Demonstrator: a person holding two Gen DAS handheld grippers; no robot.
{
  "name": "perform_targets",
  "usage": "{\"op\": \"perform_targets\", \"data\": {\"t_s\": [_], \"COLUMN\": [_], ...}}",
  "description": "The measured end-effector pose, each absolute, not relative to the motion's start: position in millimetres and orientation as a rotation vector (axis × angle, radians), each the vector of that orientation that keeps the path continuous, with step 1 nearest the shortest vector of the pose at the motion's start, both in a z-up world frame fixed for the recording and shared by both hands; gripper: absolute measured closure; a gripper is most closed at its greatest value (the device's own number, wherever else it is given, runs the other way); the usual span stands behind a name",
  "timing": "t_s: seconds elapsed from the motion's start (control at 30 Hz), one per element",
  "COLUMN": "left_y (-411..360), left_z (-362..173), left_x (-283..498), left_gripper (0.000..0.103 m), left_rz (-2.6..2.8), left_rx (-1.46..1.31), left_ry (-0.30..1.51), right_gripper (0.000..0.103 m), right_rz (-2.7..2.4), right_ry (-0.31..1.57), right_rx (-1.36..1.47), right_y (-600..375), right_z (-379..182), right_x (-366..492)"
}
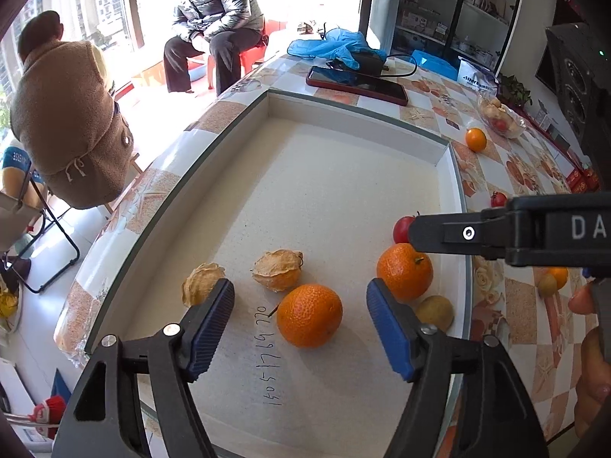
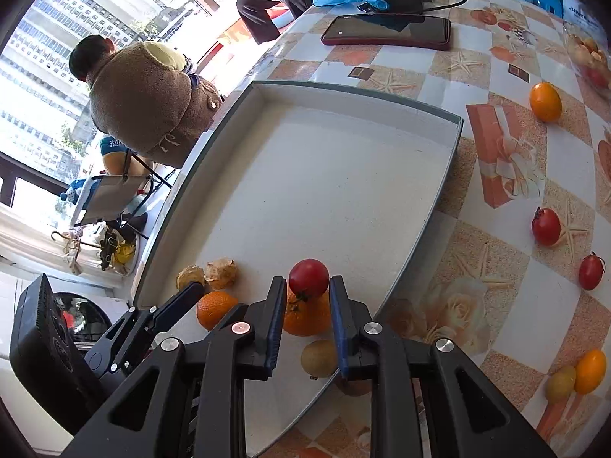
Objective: Organize fruits
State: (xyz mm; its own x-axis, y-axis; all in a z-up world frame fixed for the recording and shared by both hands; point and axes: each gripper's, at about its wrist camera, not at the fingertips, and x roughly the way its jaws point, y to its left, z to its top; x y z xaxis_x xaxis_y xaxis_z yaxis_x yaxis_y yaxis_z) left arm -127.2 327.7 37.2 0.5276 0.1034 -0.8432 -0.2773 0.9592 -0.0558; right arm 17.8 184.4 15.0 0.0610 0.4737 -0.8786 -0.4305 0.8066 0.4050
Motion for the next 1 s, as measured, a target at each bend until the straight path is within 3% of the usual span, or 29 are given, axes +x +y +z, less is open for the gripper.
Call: {"op": "perform_targets", "data": {"t_s": [0.07,0.1,0.3,0.53,0.57,0.8,0.9,0.93,1.0], "left_y": [326.5,325.8,307.4,218.0,202.5,118.1,111.2,110.1,110.3], "left_z": [40.2,40.9,56.6,74.3,69.5,9.3,5.8,4.4,1.1], "left_x": [-127.3,-127.1,-133.4,-132.3,-129.8,-107.5,-100.3,-96.6,-89.6], "left_gripper": [0.023,0.022,0.022,0.016,0.016,0.016,0.015,0.014,0.000], "left_rz": [0.229,0.232,0.211,0.009,0.001,-0.061,-0.038,-0.021,0.011], "left_rx": [-0.190,-0.188,-0.154,-0.060,-0.043,0.086,0.079,0.092,0.107], "left_ry": [0.983,0.986,0.951,0.903,0.910,1.006,0.948,0.935,0.913], "right_gripper": [0.026,0.021,0.021,0.020,0.002,0.000,0.000,0.000,0.000], "right_rz": [0.733,0.730,0.601,0.248,0.191,-0.052,-0.089,-0.103,-0.118], "right_ry": [1.316,1.295,1.154,1.032,1.024,1.023,1.018,1.002,0.991], "right_rx": [0.091,0.093,0.010,0.040,0.043,0.084,0.092,0.072,0.036], "right_y": [180.0,178.5,150.3,22.2,1.3,-110.7,-130.2,-131.2,-128.0], "right_z": [22.0,26.8,52.0,49.7,45.7,8.7,-5.2,-7.4,-11.0], "right_x": [15.5,13.6,6.3,-5.5,-9.6,-44.9,-51.5,-53.4,-53.8]}}
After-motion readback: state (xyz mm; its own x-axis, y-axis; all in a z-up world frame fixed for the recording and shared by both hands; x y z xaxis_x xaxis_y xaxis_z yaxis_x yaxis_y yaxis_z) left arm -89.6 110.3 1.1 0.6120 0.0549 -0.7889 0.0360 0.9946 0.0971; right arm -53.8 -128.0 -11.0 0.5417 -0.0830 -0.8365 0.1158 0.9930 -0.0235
